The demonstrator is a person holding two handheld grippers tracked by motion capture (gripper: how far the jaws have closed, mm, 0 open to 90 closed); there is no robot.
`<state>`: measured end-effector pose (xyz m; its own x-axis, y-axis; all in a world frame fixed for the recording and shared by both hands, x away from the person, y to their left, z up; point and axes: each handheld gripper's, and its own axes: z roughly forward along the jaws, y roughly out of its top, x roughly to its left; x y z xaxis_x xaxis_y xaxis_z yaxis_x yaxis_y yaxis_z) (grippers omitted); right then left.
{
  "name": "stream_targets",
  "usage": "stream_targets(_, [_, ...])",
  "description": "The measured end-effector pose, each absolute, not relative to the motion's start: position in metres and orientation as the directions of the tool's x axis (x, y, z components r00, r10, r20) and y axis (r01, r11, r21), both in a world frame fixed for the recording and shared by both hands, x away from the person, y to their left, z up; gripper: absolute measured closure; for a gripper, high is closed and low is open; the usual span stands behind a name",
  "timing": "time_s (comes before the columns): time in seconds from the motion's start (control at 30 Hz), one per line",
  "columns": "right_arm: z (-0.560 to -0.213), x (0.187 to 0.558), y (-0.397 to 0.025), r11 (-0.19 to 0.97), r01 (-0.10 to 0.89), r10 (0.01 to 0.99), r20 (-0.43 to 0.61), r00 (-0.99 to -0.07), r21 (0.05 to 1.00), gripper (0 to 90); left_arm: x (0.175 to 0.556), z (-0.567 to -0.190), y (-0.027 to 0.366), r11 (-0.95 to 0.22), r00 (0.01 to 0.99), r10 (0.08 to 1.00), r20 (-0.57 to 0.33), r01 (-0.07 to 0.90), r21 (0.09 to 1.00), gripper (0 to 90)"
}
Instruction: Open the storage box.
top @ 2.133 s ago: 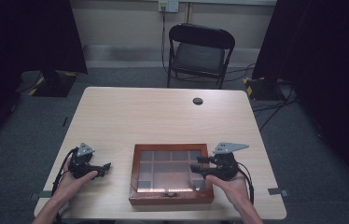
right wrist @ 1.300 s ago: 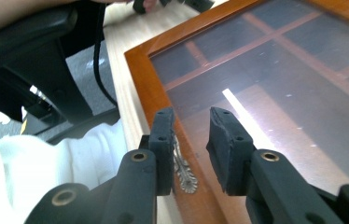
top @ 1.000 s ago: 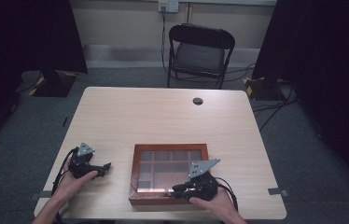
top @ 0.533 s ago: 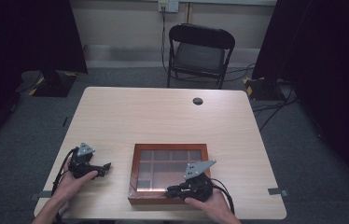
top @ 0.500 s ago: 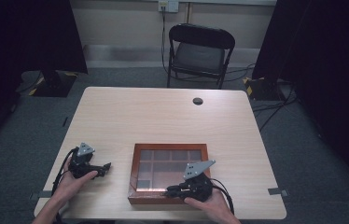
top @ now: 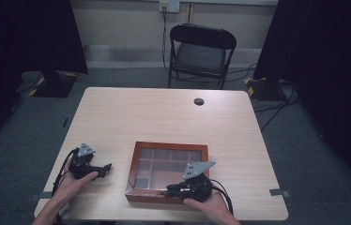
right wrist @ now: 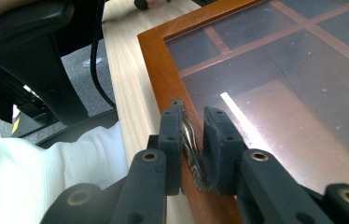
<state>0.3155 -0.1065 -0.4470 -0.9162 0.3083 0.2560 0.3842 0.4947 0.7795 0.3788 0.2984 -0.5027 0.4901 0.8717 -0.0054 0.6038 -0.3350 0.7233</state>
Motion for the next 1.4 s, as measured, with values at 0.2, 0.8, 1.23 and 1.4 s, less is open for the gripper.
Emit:
stream_targets(0.2, [-0.443,0.315,-0.103,0.529,0.357,0.297,0.226,-0.928,0.770,81.9,0.379,-0.501,0.297,-0.342,0.488,0.873,0.000,0.612,0.713,6.0])
stream_targets(0.8, [-0.422,0.324,-0.104,0.510,0.370,0.270,0.264,-0.926,0.777,82.7,0.371,-0.483,0.287,-0.307,0.594,0.799,-0.094,0.537,0.786,16.8])
stream_targets(1.23, [-0.411,0.329,-0.103,0.522,0.394,0.272,0.290,-0.918,0.757,82.8,0.364,-0.472,0.275,-0.284,0.699,0.698,-0.156,0.471,0.835,16.0])
stream_targets(1.4, [-0.404,0.332,-0.103,0.517,0.396,0.265,0.298,-0.917,0.759,82.8,0.361,-0.469,0.270,-0.294,0.712,0.687,-0.144,0.453,0.842,16.0])
